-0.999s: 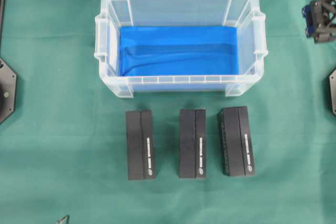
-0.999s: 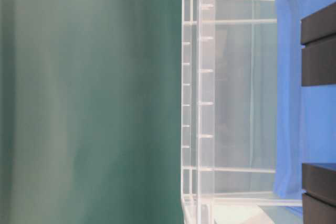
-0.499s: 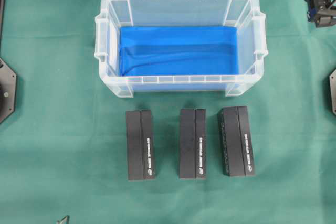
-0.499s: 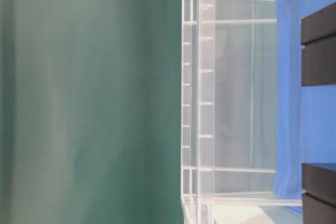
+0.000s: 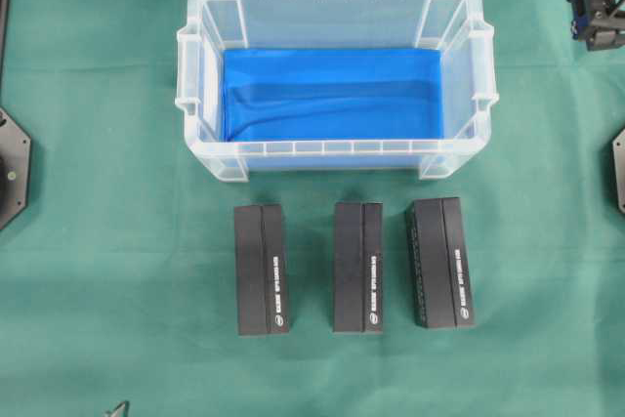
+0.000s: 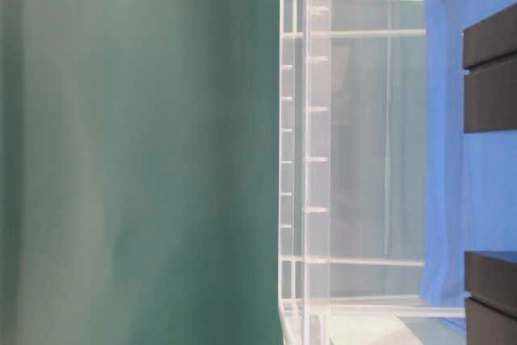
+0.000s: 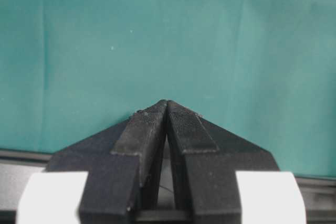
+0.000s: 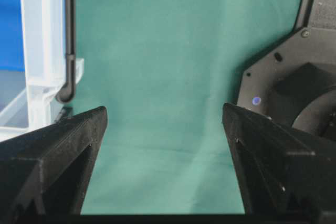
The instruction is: Take the box out of the case with the right arm.
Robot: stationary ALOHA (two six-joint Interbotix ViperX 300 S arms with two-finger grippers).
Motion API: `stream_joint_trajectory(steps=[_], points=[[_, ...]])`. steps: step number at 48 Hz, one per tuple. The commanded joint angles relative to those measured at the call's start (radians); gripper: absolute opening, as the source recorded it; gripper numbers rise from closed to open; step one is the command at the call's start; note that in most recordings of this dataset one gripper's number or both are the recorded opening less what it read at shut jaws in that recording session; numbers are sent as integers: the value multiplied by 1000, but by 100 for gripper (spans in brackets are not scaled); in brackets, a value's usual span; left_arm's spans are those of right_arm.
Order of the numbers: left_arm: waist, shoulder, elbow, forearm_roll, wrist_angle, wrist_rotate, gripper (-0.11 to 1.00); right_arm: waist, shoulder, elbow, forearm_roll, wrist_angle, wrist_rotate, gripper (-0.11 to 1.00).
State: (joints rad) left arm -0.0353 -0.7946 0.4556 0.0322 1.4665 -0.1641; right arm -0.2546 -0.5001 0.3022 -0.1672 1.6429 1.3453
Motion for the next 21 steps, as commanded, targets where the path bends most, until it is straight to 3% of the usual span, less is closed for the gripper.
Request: stream_joint_trajectory(steps=[1, 21], points=[[3, 3, -25, 3, -3, 0, 0, -3, -8, -9, 2, -5, 0, 85], [3, 3, -25, 3, -3, 2, 0, -3, -6, -9, 11, -5, 0, 85]])
